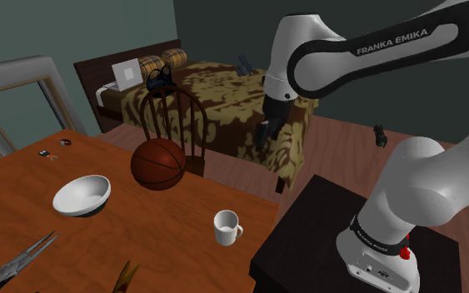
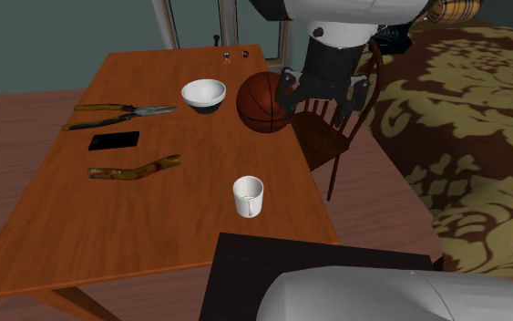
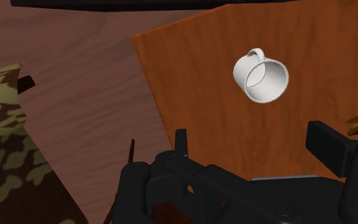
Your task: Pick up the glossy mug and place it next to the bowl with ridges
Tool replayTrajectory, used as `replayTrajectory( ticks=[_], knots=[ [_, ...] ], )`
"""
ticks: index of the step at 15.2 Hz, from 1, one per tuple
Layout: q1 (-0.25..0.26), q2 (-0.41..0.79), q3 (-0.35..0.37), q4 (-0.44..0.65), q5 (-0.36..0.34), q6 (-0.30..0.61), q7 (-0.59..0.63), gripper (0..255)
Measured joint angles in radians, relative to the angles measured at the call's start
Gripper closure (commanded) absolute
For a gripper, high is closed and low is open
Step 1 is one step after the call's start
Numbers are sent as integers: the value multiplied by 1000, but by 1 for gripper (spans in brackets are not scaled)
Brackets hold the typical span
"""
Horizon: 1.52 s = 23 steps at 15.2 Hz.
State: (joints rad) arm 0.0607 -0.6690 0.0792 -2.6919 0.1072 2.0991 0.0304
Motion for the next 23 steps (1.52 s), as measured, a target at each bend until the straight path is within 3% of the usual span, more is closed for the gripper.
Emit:
replayTrajectory(
  ticks=[7,14,19,23],
  knots=[
    [36,219,56,-77,37,287,24,0],
    [58,527,114,-70,39,577,65,0],
    [73,765,131,-15,-37,752,145,0],
    [108,909,100,32,-105,844,202,0]
  ],
)
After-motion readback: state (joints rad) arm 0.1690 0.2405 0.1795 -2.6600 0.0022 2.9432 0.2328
